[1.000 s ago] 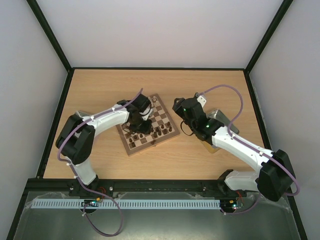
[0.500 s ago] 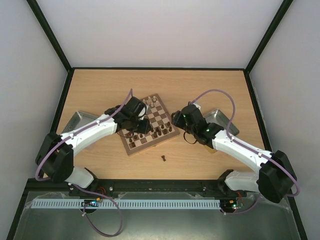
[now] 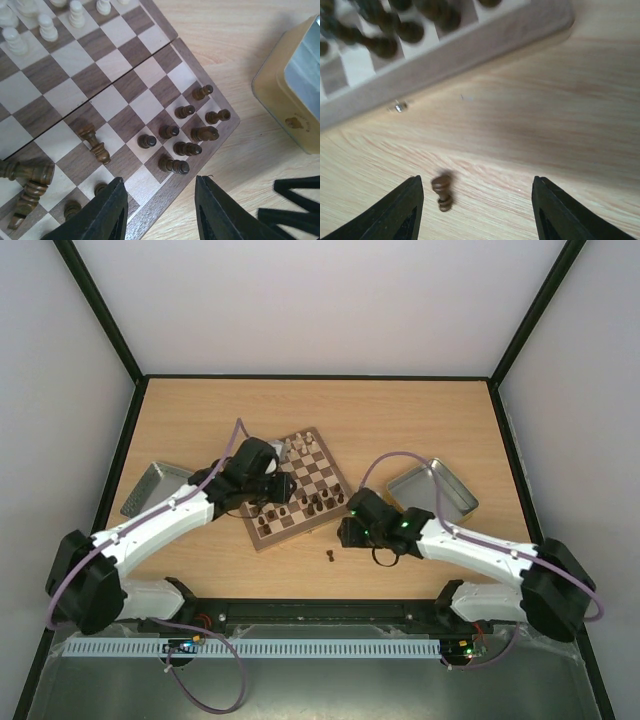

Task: Set up the chess pieces on the board
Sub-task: Pick up the chess piece at the center of the board.

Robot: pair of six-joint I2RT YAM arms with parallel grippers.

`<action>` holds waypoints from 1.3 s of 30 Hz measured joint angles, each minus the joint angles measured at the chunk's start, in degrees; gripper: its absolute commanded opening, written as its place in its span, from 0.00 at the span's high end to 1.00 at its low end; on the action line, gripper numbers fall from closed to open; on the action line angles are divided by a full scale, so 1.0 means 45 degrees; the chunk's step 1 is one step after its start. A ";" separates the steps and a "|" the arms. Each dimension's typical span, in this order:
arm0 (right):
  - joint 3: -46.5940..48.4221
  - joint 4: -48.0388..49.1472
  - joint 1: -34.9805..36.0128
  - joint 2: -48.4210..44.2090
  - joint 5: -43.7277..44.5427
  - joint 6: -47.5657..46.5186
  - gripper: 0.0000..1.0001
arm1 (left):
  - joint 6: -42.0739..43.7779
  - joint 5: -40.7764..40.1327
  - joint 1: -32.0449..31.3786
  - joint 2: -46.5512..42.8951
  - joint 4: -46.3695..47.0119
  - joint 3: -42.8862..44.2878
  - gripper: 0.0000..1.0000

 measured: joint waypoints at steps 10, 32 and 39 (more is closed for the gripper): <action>0.1671 -0.0583 0.1705 0.3487 0.0282 -0.0301 0.47 | -0.0306 -0.0656 0.0000 -0.1622 0.0544 -0.0879 0.57; 0.3915 -0.1885 0.3274 0.6829 0.1326 -0.0243 0.90 | -0.0238 -0.1093 0.0087 -0.2681 0.0641 -0.1700 0.56; 0.3925 -0.1894 0.3274 0.6800 0.1564 0.0024 0.91 | -0.0291 -0.1200 0.0097 -0.2939 0.0685 -0.1773 0.54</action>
